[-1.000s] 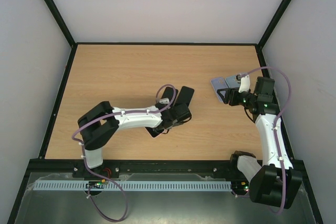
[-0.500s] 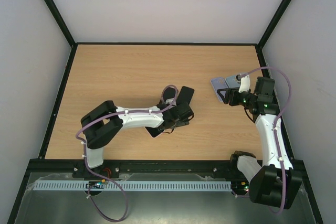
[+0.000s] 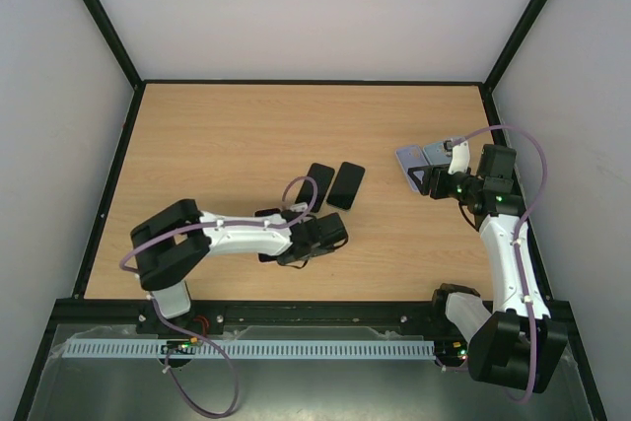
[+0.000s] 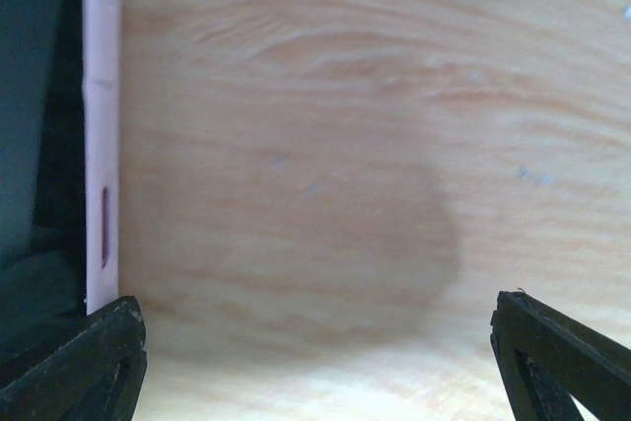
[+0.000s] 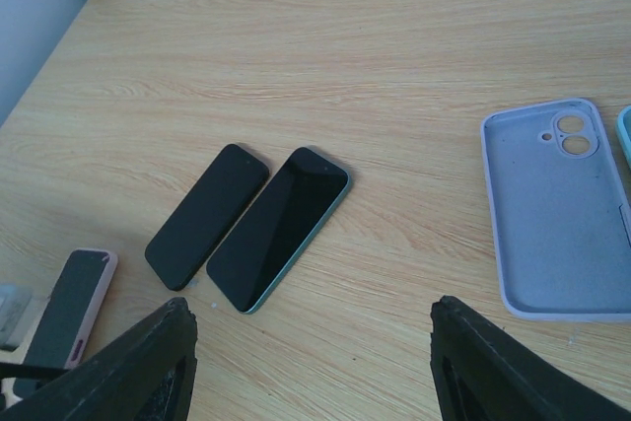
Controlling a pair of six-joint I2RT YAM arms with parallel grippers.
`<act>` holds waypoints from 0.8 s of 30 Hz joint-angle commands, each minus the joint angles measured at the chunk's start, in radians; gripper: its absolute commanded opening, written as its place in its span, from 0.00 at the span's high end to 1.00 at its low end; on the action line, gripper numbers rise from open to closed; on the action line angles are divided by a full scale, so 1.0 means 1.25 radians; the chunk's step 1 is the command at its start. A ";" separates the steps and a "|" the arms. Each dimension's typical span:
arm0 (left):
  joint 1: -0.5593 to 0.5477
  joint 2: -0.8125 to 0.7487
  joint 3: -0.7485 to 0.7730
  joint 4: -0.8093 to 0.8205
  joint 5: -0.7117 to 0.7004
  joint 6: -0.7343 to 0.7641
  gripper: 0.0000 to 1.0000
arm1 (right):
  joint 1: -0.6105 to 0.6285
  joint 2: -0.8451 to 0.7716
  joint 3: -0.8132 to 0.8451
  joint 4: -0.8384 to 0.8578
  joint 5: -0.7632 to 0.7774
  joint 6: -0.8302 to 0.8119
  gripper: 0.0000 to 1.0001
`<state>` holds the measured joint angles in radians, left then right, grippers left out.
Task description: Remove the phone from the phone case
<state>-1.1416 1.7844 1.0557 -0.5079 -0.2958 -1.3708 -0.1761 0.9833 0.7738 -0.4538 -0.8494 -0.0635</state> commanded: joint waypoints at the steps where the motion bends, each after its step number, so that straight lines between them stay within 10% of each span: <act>1: -0.017 -0.085 -0.037 -0.095 -0.034 -0.013 0.05 | 0.003 -0.012 -0.002 0.010 0.003 -0.008 0.37; 10: 0.070 -0.177 0.012 -0.251 -0.166 0.199 0.01 | 0.003 -0.017 -0.003 0.011 0.009 -0.006 0.37; 24: 0.293 -0.190 -0.087 -0.107 0.032 0.427 0.01 | 0.003 -0.018 -0.003 0.012 0.011 -0.006 0.37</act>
<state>-0.8070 1.5459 0.9508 -0.6937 -0.3546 -0.9298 -0.1761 0.9756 0.7738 -0.4538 -0.8455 -0.0635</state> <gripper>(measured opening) 0.991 0.633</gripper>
